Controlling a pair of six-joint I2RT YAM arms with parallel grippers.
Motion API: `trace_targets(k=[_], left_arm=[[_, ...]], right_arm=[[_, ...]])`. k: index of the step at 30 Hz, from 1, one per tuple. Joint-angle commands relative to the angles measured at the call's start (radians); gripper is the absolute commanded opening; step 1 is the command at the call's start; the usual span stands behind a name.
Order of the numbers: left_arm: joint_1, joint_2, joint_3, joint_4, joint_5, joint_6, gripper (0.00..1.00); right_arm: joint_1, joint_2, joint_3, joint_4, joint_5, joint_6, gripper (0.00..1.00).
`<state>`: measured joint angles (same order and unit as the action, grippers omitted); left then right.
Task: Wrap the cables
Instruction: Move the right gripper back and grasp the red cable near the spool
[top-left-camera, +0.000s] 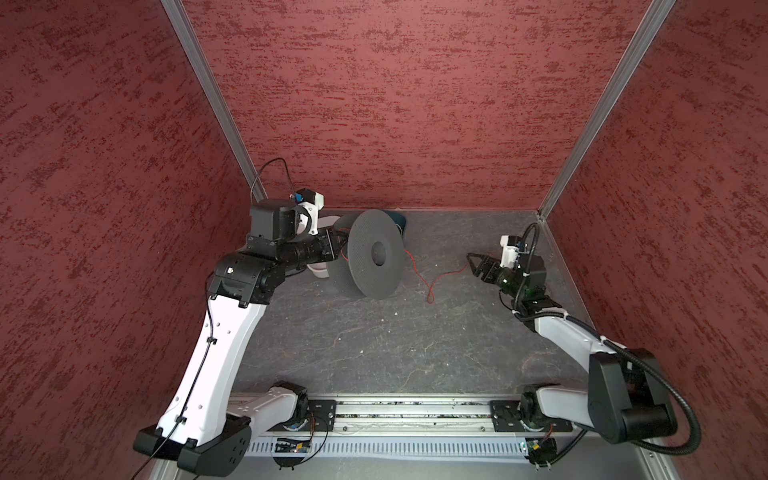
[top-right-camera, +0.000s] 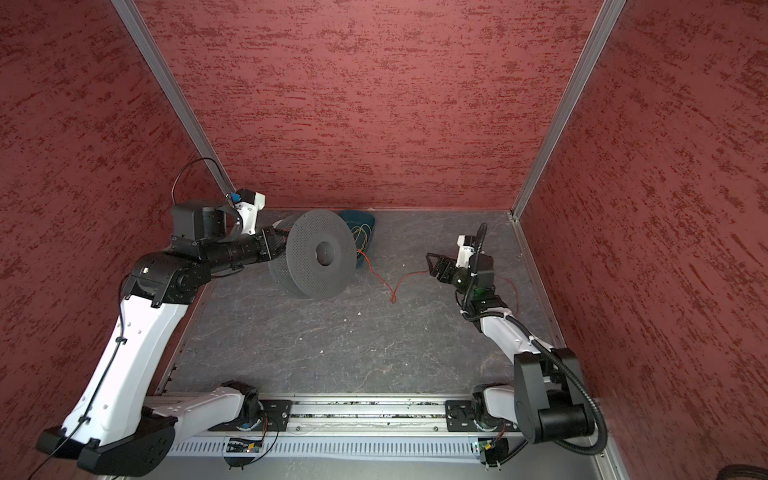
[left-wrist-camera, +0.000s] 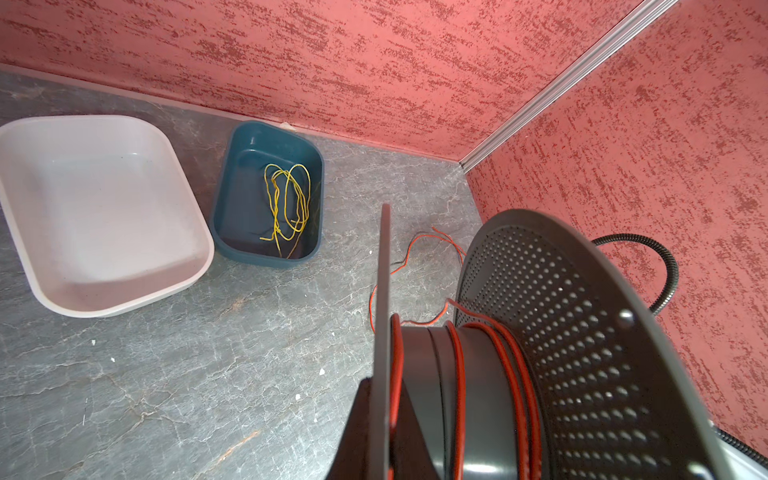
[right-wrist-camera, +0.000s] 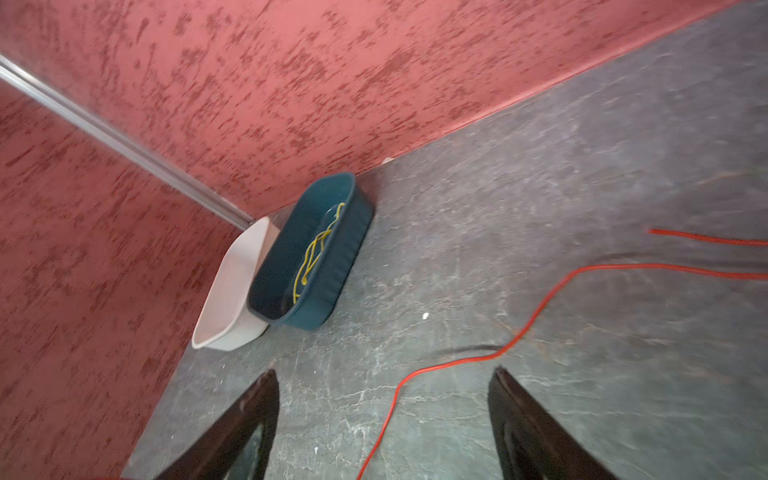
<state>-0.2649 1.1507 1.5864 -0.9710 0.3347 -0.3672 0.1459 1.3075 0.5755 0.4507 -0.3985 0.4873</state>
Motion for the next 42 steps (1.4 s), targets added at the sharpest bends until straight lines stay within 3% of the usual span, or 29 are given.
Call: trace_targets(k=[1,10,14,20,24,31,37,42], left_arm=[[-0.005,-0.011,0.021,0.090,0.002,-0.017,0.00],[-0.007,0.000,0.025,0.100,0.005,-0.015,0.00],[-0.006,0.003,0.029,0.095,0.004,-0.012,0.00],[0.000,0.006,0.038,0.084,0.004,-0.009,0.00],[0.036,0.007,0.035,0.092,0.016,-0.021,0.00],[0.114,0.019,0.018,0.127,0.072,-0.055,0.00],[0.154,0.022,0.007,0.197,0.122,-0.122,0.00],[0.139,0.018,-0.024,0.227,-0.018,-0.162,0.00]], right_arm=[[0.069,0.026,-0.050,0.202,-0.043,-0.097,0.79],[0.223,0.138,-0.130,0.440,-0.130,-0.262,0.76],[0.287,0.212,-0.120,0.458,-0.118,-0.329,0.76],[0.302,0.325,-0.074,0.551,-0.145,-0.279,0.73],[0.311,0.400,-0.022,0.535,-0.157,-0.254,0.59],[0.342,0.452,-0.042,0.580,-0.120,-0.215,0.17],[0.406,0.436,-0.038,0.496,-0.027,-0.233,0.02],[0.510,0.389,0.017,0.317,0.109,-0.295,0.00]])
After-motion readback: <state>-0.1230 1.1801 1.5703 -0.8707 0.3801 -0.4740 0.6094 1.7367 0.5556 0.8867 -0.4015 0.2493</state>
